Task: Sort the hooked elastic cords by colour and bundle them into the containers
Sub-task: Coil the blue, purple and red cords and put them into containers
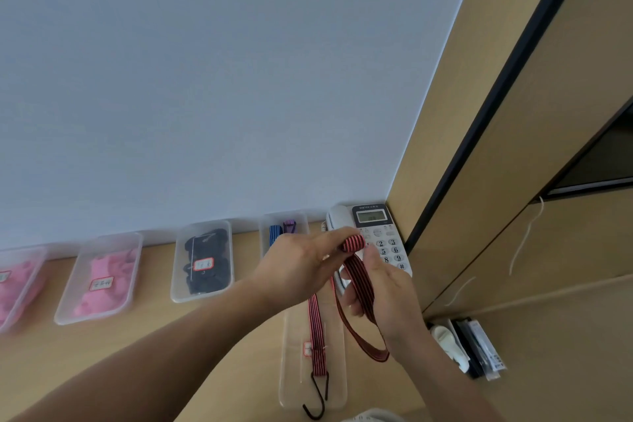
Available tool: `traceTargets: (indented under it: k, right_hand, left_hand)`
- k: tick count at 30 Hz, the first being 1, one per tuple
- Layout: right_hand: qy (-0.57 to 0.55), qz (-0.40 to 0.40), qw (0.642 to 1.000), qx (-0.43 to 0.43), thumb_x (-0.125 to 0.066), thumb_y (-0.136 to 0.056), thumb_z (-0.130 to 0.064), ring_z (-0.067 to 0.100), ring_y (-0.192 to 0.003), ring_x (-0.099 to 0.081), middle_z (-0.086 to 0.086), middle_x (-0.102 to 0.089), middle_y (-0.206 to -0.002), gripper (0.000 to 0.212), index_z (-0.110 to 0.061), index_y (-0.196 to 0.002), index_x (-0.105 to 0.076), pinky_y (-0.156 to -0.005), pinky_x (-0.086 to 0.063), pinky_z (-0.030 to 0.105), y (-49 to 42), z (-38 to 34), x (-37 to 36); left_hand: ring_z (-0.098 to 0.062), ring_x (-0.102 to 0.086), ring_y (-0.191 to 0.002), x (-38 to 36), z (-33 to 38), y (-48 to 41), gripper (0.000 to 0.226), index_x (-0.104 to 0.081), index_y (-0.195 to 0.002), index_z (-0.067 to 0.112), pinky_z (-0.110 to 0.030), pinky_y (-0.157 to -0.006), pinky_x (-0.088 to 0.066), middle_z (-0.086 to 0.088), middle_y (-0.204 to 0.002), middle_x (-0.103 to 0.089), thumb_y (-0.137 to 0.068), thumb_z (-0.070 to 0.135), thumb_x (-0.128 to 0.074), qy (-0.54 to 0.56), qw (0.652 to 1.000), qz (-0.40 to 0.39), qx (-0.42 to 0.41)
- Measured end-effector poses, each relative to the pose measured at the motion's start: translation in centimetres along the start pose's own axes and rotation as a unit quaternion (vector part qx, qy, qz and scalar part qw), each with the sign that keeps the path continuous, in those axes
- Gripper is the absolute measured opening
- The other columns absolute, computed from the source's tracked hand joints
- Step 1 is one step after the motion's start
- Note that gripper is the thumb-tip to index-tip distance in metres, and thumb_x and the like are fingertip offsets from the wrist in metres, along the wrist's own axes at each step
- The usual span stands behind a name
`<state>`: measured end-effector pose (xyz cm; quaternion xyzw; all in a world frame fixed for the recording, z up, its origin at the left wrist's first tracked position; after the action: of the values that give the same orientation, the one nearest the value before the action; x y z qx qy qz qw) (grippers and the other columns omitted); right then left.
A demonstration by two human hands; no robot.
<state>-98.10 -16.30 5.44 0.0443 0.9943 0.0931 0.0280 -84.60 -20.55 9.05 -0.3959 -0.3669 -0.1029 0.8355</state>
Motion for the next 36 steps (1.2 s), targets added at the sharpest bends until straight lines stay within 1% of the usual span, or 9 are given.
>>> traceTargets:
  k: [6,10,13,17,19,23,27,32,36]
  right_hand:
    - [0.004,-0.017,0.999,0.028,-0.048,-0.083,-0.05,0.022,-0.05,-0.053,0.013,-0.063,-0.059,0.061,0.008,-0.084,-0.065,-0.048,-0.043,0.028,0.2,-0.6,-0.5]
    - [-0.007,-0.013,0.999,0.049,-0.052,-0.086,-0.041,0.017,-0.05,-0.051,0.01,-0.062,-0.059,0.049,0.006,-0.08,-0.063,-0.05,-0.043,0.026,0.1,-0.8,-0.5]
    - [-0.004,-0.008,0.998,0.062,-0.051,-0.095,-0.027,0.015,-0.051,-0.051,0.01,-0.062,-0.061,0.038,0.006,-0.08,-0.062,-0.052,-0.044,0.025,0.0,-0.8,-0.3]
    - [-0.013,-0.008,0.998,0.065,-0.05,-0.097,-0.017,0.012,-0.054,-0.055,0.009,-0.064,-0.065,0.026,0.001,-0.084,-0.064,-0.052,-0.046,0.022,0.3,-0.6,-0.3]
    - [-0.015,-0.011,0.997,0.069,-0.051,-0.094,-0.023,0.012,-0.055,-0.055,0.008,-0.064,-0.065,0.028,0.0,-0.085,-0.064,-0.053,-0.047,0.022,0.3,-0.6,-0.3]
    - [0.01,-0.01,0.997,0.076,-0.053,-0.086,-0.036,0.017,-0.056,-0.058,0.009,-0.066,-0.066,0.036,-0.002,-0.085,-0.065,-0.053,-0.049,0.025,0.2,-0.7,-0.2]
    - [-0.005,0.0,0.999,0.043,-0.055,-0.091,-0.029,0.018,-0.051,-0.057,0.012,-0.065,-0.059,0.036,0.004,-0.08,-0.063,-0.05,-0.049,0.025,0.1,-0.2,0.3]
    - [-0.025,-0.04,0.999,0.001,-0.052,-0.098,-0.011,0.025,-0.056,-0.061,0.019,-0.069,-0.072,0.014,-0.001,-0.095,-0.062,-0.052,-0.049,0.028,0.1,-0.2,0.0]
    - [-0.003,-0.03,0.999,-0.029,-0.053,-0.098,-0.014,0.024,-0.059,-0.063,0.02,-0.07,-0.072,0.022,0.007,-0.095,-0.056,-0.056,-0.047,0.031,-0.1,0.5,0.2]
  left_hand:
    - [-0.018,-0.07,-0.08,-1.0,0.2,0.8,0.039,-0.051,-0.127,0.018,-0.032,-0.055,-0.057,-0.001,-0.117,-0.069,-0.09,0.013,-0.062,-0.068,0.987,0.011,-0.144]
    - [-0.02,-0.067,-0.105,-1.9,-1.1,1.3,0.058,-0.052,-0.135,0.019,-0.032,-0.079,-0.059,-0.006,-0.133,-0.061,-0.082,-0.002,-0.064,-0.058,0.993,-0.029,-0.097]
    - [-0.007,-0.056,-0.124,-1.7,-1.3,1.1,0.052,-0.053,-0.139,0.02,-0.018,-0.098,-0.046,-0.002,-0.139,-0.058,-0.088,0.013,-0.047,0.103,0.992,-0.049,0.049]
    - [-0.01,-0.067,-0.105,-2.2,-1.7,0.7,0.049,-0.047,-0.142,0.015,-0.039,-0.095,-0.054,0.0,-0.123,-0.067,-0.094,0.021,-0.05,0.357,0.871,-0.074,0.328]
    - [-0.022,-0.07,-0.087,-2.1,-1.1,0.3,0.026,-0.067,-0.116,0.011,-0.044,-0.087,-0.055,-0.009,-0.101,-0.073,-0.1,0.024,-0.05,0.46,0.799,-0.117,0.368]
    - [-0.033,-0.062,-0.07,-2.0,0.0,-0.1,0.027,-0.072,-0.087,0.012,-0.038,-0.075,-0.053,-0.023,-0.081,-0.065,-0.098,0.027,-0.052,0.502,0.774,-0.153,0.353]
    - [-0.038,-0.066,-0.101,-1.9,-1.0,-0.3,0.024,-0.067,-0.107,-0.002,-0.045,-0.09,-0.052,-0.018,-0.108,-0.072,-0.092,0.016,-0.065,0.458,0.814,-0.079,0.349]
    - [-0.01,-0.071,-0.092,-0.8,-0.3,-0.9,0.024,-0.06,-0.113,0.012,-0.019,-0.076,-0.052,0.001,-0.101,-0.076,-0.092,-0.001,-0.06,0.461,0.835,-0.042,0.297]
    - [-0.004,-0.07,-0.092,0.5,0.1,-1.2,0.031,-0.057,-0.117,0.024,-0.014,-0.079,-0.05,0.011,-0.101,-0.075,-0.092,0.007,-0.065,0.324,0.92,-0.013,0.219]
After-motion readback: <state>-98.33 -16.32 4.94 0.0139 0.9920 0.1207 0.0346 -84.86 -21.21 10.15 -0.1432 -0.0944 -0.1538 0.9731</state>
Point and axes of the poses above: each hand's wrist, its own y-axis away from the middle knuckle, its own x-axis out of the back of the hand, z = x × y, the point moved 5 cm from there along -y, towards the middle knuckle
